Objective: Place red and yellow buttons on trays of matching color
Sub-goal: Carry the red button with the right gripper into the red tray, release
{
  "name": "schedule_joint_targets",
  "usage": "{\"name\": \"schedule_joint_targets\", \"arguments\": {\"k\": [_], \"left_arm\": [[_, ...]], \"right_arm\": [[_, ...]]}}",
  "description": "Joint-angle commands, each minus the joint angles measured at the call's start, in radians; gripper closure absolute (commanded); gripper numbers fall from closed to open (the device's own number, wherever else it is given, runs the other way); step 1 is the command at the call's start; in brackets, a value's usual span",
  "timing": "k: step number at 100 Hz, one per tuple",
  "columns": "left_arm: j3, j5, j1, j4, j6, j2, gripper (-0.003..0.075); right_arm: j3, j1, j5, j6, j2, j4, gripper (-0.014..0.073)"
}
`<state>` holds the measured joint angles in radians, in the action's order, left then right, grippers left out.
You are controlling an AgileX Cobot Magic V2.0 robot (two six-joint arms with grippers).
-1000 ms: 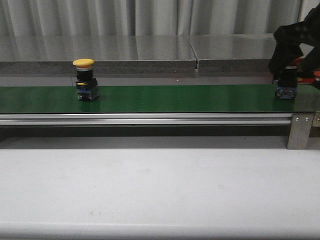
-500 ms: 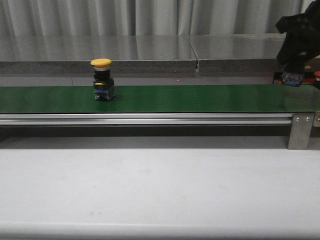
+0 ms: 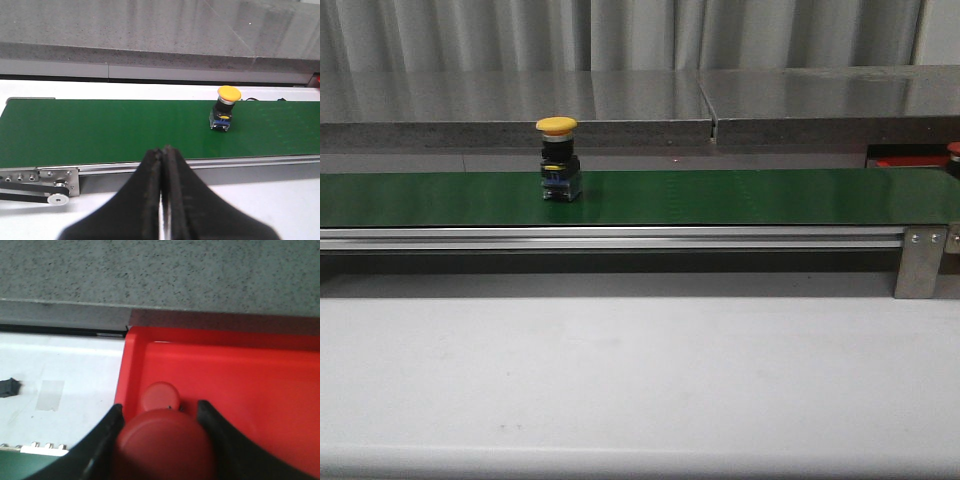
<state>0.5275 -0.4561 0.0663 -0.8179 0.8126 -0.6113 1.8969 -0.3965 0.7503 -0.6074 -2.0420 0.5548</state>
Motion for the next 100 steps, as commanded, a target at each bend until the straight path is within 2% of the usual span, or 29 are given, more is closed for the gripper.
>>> {"name": "schedule_joint_targets", "arguments": {"k": [1,19,34,69,100], "left_arm": [[0.027,0.043,-0.006,-0.035,0.001,-0.001,0.0739],[0.027,0.043,-0.006,-0.035,0.001,-0.001,0.0739],[0.027,0.043,-0.006,-0.035,0.001,-0.001,0.0739],[0.027,0.043,-0.006,-0.035,0.001,-0.001,0.0739],[0.027,0.043,-0.006,-0.035,0.001,-0.001,0.0739]], "right_arm": [[0.119,-0.018,-0.013,-0.004,-0.01,0.022,0.047],[0.253,-0.033,0.001,-0.004,-0.127,0.017,0.047],[0.302,-0.035,-0.047,-0.004,-0.194,-0.013,0.047],[0.31,-0.039,-0.07,-0.004,-0.306,-0.015,0.047],[0.31,-0.047,-0.074,-0.004,-0.333,-0.017,0.0462]]}}
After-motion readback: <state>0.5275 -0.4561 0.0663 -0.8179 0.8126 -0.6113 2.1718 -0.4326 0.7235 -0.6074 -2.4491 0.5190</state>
